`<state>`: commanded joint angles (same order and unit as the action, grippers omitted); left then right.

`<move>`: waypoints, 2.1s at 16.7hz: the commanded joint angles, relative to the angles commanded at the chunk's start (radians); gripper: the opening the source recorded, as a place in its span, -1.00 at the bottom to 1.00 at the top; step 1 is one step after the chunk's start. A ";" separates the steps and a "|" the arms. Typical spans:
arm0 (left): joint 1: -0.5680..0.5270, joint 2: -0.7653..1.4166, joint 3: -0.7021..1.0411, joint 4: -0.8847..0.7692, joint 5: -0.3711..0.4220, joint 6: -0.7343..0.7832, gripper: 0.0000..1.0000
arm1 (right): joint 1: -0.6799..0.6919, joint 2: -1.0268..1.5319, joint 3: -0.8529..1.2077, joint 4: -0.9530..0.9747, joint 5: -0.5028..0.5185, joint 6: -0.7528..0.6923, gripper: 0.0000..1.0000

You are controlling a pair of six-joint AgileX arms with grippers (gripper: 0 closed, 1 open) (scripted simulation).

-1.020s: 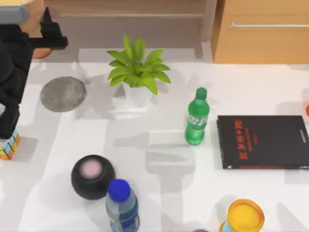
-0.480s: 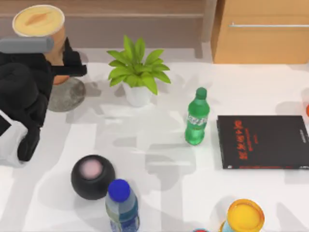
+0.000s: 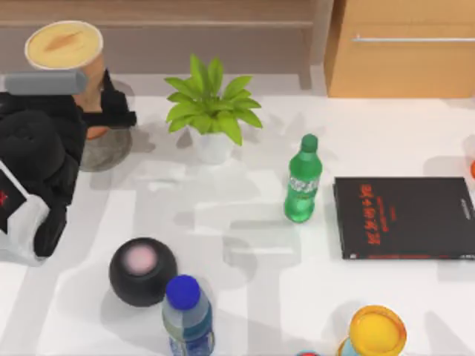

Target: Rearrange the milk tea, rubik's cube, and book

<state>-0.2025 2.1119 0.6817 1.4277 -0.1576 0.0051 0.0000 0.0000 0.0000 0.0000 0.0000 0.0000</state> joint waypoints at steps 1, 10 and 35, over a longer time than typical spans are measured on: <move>0.000 0.016 0.000 0.016 0.000 0.000 -1.00 | 0.000 0.000 0.000 0.000 0.000 0.000 1.00; -0.001 0.044 -0.001 0.044 -0.001 -0.001 -0.55 | 0.000 0.000 0.000 0.000 0.000 0.000 1.00; -0.012 0.011 -0.108 0.108 -0.015 -0.001 1.00 | 0.000 0.000 0.000 0.000 0.000 0.000 1.00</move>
<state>-0.2148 2.1233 0.5736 1.5360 -0.1726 0.0042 0.0000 0.0000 0.0000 0.0000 0.0000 0.0000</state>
